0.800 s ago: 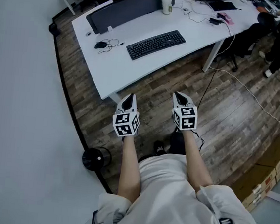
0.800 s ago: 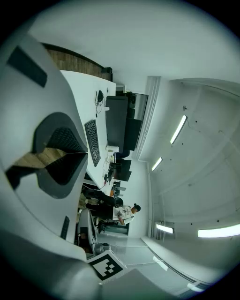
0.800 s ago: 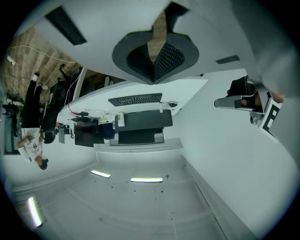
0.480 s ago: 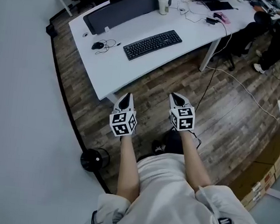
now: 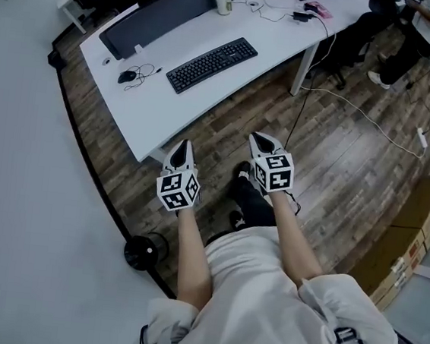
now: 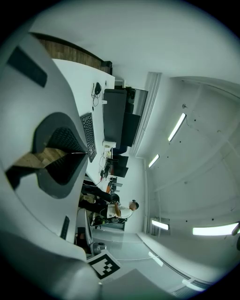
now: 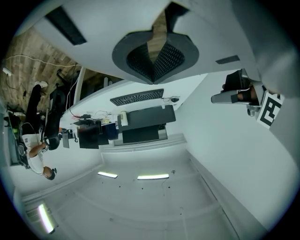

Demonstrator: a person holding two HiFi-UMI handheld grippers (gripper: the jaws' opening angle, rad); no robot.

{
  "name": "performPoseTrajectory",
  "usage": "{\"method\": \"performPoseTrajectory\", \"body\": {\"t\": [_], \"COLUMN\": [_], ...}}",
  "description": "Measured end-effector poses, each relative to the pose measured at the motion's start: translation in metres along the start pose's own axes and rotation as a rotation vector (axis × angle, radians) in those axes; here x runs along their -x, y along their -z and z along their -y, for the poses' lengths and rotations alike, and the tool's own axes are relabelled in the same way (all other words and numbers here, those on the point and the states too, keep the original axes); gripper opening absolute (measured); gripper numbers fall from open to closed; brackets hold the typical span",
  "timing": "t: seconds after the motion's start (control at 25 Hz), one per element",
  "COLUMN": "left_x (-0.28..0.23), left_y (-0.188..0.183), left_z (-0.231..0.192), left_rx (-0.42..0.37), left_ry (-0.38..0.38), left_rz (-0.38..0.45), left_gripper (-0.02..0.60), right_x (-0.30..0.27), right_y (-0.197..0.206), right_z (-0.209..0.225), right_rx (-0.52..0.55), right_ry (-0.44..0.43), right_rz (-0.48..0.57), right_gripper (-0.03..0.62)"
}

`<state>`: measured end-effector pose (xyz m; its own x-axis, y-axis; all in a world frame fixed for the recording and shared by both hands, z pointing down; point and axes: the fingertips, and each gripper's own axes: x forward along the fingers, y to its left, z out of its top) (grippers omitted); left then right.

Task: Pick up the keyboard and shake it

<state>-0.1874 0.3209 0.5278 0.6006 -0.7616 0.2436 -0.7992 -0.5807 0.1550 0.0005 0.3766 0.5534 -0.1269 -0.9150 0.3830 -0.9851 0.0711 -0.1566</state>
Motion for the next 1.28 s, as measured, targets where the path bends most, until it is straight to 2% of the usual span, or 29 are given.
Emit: {"method": "performPoseTrajectory", "body": {"t": [0.16, 0.24, 0.36, 0.48, 0.6, 0.76, 0.96, 1.28], "left_x": [-0.020, -0.031, -0.047, -0.069, -0.090, -0.124, -0.170, -0.226], "left_y": [0.001, -0.003, -0.006, -0.005, -0.007, -0.019, -0.028, -0.037], "left_z": [0.005, 0.005, -0.001, -0.011, -0.021, -0.036, -0.048, -0.095], "left_rx": [0.120, 0.147, 0.117, 0.072, 0.081, 0.104, 0.055, 0.053], "left_ry": [0.077, 0.106, 0.108, 0.056, 0.045, 0.071, 0.078, 0.012], "left_rz": [-0.007, 0.010, 0.007, -0.006, -0.008, 0.008, -0.037, -0.087], "left_gripper": [0.015, 0.015, 0.015, 0.015, 0.015, 0.015, 0.015, 0.015], "right_x": [-0.011, -0.018, -0.031, -0.047, -0.064, -0.099, -0.143, -0.216], "right_y": [-0.008, -0.011, -0.016, -0.025, -0.034, -0.050, -0.069, -0.087], "right_z": [0.017, 0.025, 0.033, 0.046, 0.058, 0.076, 0.105, 0.135], "right_rx": [-0.017, -0.036, -0.063, -0.071, -0.065, -0.068, -0.079, -0.130], "right_ry": [0.026, 0.029, 0.015, 0.016, 0.019, 0.010, 0.006, -0.026], "right_rz": [0.032, 0.045, 0.046, 0.053, 0.055, 0.047, 0.021, -0.006], "right_gripper": [0.040, 0.040, 0.040, 0.040, 0.040, 0.040, 0.040, 0.040]}}
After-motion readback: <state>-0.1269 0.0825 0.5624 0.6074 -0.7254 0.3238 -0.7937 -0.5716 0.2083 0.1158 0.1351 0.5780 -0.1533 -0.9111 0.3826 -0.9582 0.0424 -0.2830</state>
